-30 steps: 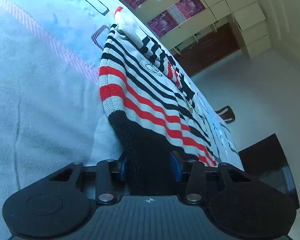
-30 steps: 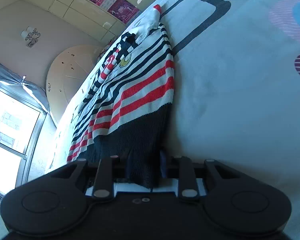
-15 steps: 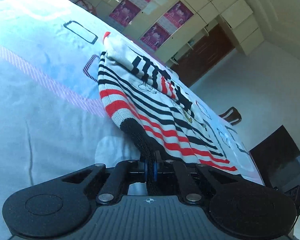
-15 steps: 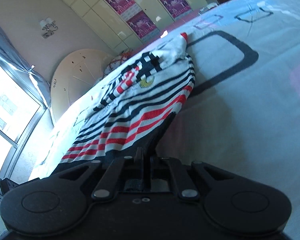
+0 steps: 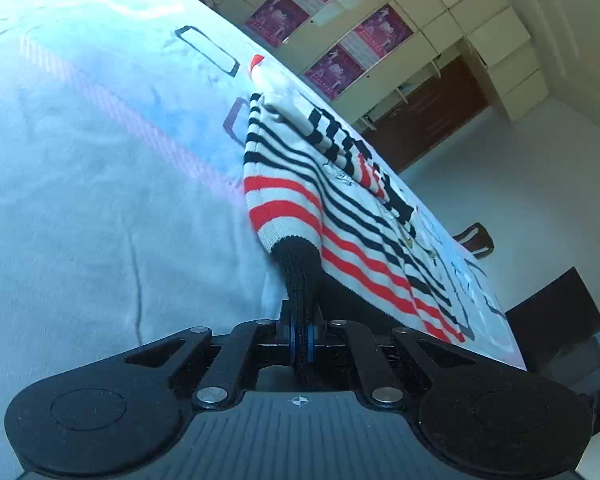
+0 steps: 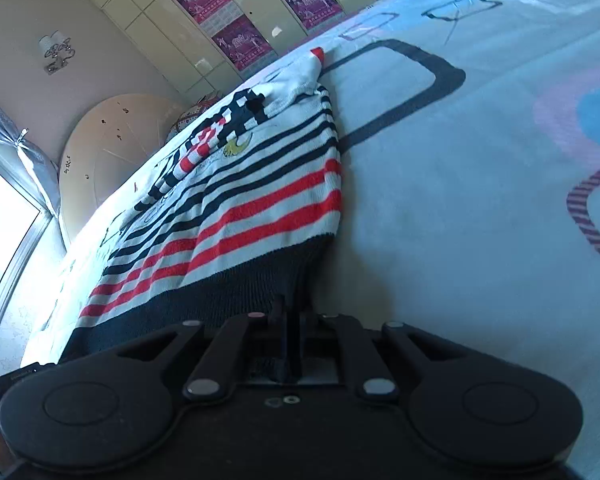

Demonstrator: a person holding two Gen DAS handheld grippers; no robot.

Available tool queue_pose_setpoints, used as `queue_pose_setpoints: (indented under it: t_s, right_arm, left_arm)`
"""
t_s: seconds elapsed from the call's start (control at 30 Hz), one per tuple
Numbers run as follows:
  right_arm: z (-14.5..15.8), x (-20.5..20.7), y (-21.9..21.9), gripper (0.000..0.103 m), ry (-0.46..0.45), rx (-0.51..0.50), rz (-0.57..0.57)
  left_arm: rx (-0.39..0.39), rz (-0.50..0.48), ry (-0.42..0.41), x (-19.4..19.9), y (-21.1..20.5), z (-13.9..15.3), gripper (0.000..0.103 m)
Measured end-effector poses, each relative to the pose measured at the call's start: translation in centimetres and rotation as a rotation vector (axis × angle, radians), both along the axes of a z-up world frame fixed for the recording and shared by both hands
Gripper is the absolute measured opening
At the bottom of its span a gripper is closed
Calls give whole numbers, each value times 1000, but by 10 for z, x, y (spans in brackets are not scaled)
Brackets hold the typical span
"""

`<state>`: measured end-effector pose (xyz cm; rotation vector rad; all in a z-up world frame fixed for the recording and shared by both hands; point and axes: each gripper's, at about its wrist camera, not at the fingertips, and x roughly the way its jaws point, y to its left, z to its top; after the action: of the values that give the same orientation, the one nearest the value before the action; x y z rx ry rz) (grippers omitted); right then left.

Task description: Fold small clothes

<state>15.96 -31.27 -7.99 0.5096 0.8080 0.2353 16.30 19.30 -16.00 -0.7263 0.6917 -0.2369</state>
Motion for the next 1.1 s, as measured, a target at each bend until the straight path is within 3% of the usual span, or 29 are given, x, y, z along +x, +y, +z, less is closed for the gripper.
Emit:
queue_pose_setpoints:
  t_s: [0.27, 0.37, 0.57, 0.8, 1.1]
  right_arm:
    - [69, 40, 10, 6, -219, -116, 34]
    - [93, 81, 13, 6, -300, -124, 56]
    - [116, 186, 16, 6, -348, -128, 73]
    - [95, 313, 20, 6, -307, -108, 115]
    - [29, 426, 17, 6, -155, -41, 129]
  left_arm:
    - [-1, 28, -168, 50, 6, 63, 5]
    - [6, 35, -206, 89, 9, 84, 5]
    - [37, 47, -222, 189, 9, 107, 5]
    - [75, 59, -161, 311, 8, 93, 5]
    - [89, 67, 2, 420, 9, 34, 5]
